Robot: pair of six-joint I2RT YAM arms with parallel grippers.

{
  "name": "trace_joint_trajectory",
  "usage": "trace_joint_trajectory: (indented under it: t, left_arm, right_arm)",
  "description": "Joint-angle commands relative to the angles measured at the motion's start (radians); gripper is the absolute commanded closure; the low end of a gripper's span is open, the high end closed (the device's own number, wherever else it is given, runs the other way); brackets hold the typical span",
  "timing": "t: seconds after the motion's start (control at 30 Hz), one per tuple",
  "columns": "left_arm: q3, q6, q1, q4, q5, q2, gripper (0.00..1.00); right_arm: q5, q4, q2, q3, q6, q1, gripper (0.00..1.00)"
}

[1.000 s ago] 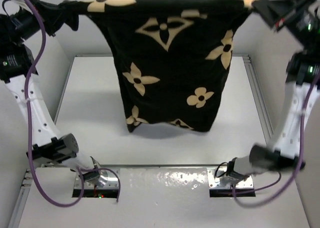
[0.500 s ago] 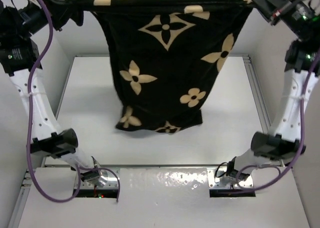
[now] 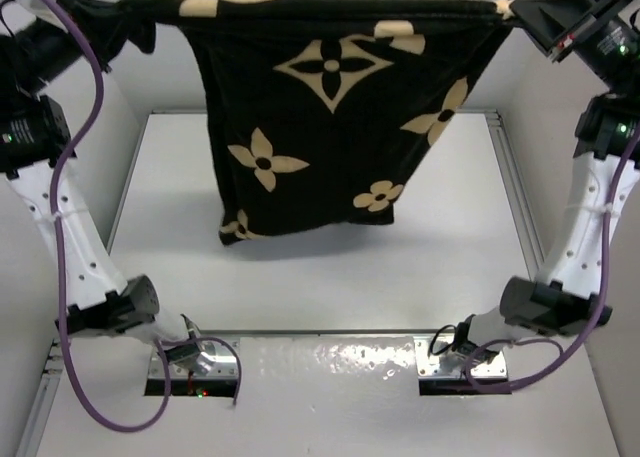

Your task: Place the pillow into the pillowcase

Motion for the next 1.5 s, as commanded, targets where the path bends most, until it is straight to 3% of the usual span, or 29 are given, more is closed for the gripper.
trace_joint_trajectory:
  t: [0.0, 0.07, 0.1, 0.17, 0.27, 0.33, 0.37, 0.53, 0.63, 0.7, 0.73, 0.83, 1.03, 1.23, 1.47]
  left_arm:
    - [-0.208, 0.013, 0.045, 0.136, -0.125, -0.13, 0.99]
    - [-0.338, 0.076, 0.02, 0.032, -0.086, -0.168, 0.99]
    - [-0.363, 0.123, -0.006, -0.024, -0.063, -0.167, 1.0]
    - [-0.404, 0.285, -0.035, -0.244, -0.046, -0.156, 0.99]
    - [-0.444, 0.702, -0.212, -0.595, -0.191, -0.132, 1.0]
    - [-0.518, 0.883, -0.291, -0.67, -0.346, -0.141, 1.0]
    - [-0.562, 0.924, -0.363, -0.708, -0.381, -0.145, 1.0]
    - [-0.9, 1.085, -0.546, -0.701, -0.575, -0.211, 1.0]
    - [-0.961, 1.079, -0.601, -0.699, -0.607, -0.245, 1.0]
    - [-0.934, 1.067, -0.589, -0.736, -0.592, -0.259, 1.0]
    - [-0.865, 1.061, -0.565, -0.765, -0.583, -0.267, 1.0]
    - [-0.614, 1.009, -0.515, -0.81, -0.557, -0.233, 1.0]
    - [-0.285, 0.845, -0.502, -0.736, -0.583, -0.146, 1.0]
    - [-0.276, 0.791, -0.5, -0.705, -0.614, -0.115, 1.0]
    - [-0.433, 0.74, -0.5, -0.643, -0.632, -0.127, 1.0]
  right_arm:
    - [0.178, -0.017, -0.134, -0.164, -0.089, -0.039, 1.0]
    - [0.222, -0.096, -0.228, -0.334, -0.214, 0.01, 1.0]
    - [0.249, -0.23, -0.25, -0.451, -0.275, 0.058, 1.0]
    - [0.345, -0.358, -0.296, -0.529, -0.472, 0.115, 1.0]
    - [0.504, -0.656, -0.282, -0.591, -0.688, 0.254, 1.0]
    - [0.557, -0.757, -0.236, -0.575, -0.804, 0.343, 1.0]
    - [0.619, -0.848, -0.175, -0.543, -0.835, 0.372, 1.0]
    - [0.776, -0.942, 0.0, -0.474, -0.934, 0.587, 1.0]
    - [0.74, -0.918, 0.026, -0.509, -0.91, 0.614, 1.0]
    - [0.691, -0.786, -0.076, -0.635, -0.855, 0.566, 1.0]
    - [0.677, -0.673, -0.122, -0.722, -0.834, 0.542, 1.0]
    - [0.651, -0.528, -0.276, -0.764, -0.761, 0.419, 1.0]
    - [0.625, -0.54, -0.322, -0.602, -0.762, 0.353, 1.0]
    - [0.612, -0.572, -0.322, -0.604, -0.745, 0.325, 1.0]
    - [0.586, -0.502, -0.337, -0.738, -0.693, 0.325, 1.0]
